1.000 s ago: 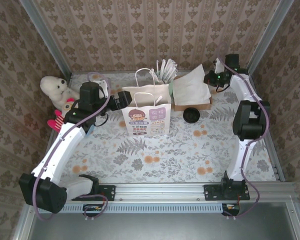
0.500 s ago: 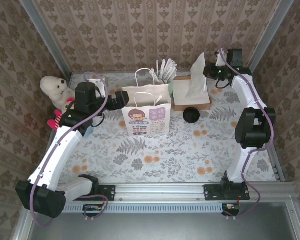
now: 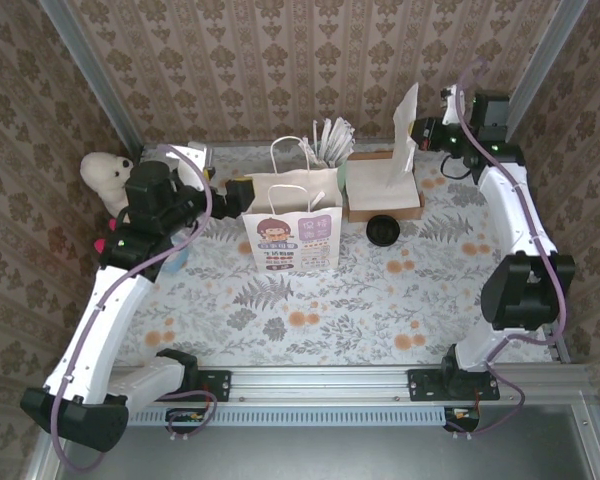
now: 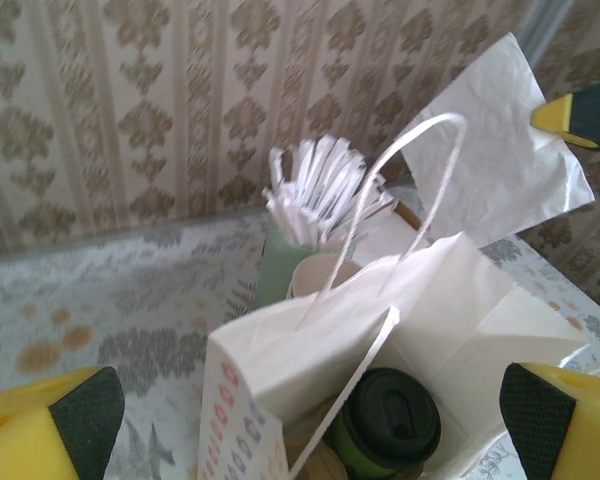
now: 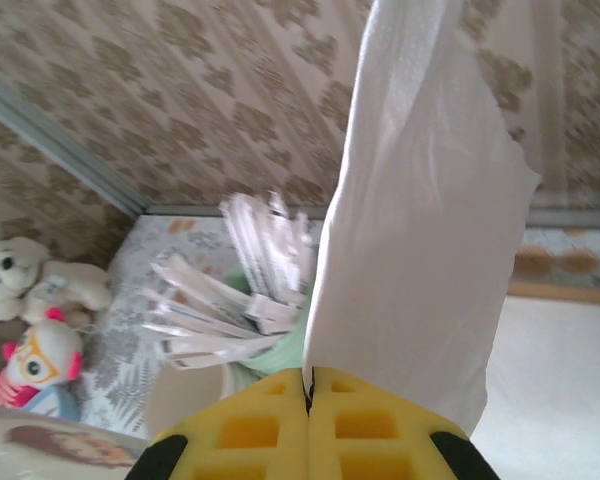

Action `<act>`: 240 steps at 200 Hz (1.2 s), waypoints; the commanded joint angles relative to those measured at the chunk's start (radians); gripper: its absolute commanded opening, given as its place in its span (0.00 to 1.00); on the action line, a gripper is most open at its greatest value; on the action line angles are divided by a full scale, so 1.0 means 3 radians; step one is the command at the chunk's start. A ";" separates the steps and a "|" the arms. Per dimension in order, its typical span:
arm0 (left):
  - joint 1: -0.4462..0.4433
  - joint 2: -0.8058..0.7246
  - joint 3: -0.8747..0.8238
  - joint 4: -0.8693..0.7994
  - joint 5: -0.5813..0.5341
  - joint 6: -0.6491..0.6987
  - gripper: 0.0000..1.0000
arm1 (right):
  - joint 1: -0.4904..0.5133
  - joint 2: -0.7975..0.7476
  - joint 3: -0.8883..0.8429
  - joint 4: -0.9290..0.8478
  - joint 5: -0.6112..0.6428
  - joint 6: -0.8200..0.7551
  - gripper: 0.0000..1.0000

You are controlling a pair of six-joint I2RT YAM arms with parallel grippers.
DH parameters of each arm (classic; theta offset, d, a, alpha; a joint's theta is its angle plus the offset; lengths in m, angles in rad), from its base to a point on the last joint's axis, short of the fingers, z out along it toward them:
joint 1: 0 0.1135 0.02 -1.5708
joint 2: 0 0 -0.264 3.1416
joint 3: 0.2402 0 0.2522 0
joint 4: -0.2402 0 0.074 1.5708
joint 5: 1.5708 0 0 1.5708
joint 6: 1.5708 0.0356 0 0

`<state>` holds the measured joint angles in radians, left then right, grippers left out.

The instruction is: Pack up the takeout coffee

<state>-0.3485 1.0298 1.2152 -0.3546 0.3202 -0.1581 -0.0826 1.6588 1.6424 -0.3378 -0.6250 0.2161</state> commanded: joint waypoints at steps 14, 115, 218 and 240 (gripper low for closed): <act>-0.0025 0.0112 0.0298 0.0339 0.0589 0.0581 1.00 | 0.0142 -0.0355 0.0006 0.0175 -0.0355 -0.0056 0.00; -0.0314 0.1169 0.1854 -0.0326 0.1955 0.1380 1.00 | 0.1276 -0.0869 0.0520 0.0006 -0.0226 -0.0475 0.00; -0.0529 0.1587 0.2465 -0.0509 0.1757 0.2088 1.00 | 0.1785 -0.0448 0.1120 -0.0259 -0.0595 -0.0860 0.00; -0.0568 0.1785 0.2802 -0.0834 0.2056 0.2260 1.00 | 0.1848 -0.0338 0.1208 -0.0274 -0.0708 -0.0908 0.00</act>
<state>-0.5049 1.5135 1.9537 -0.4973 0.8539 0.4206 0.4519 1.5249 1.9545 -0.3927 -0.7609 -0.0090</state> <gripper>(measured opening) 0.992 0.067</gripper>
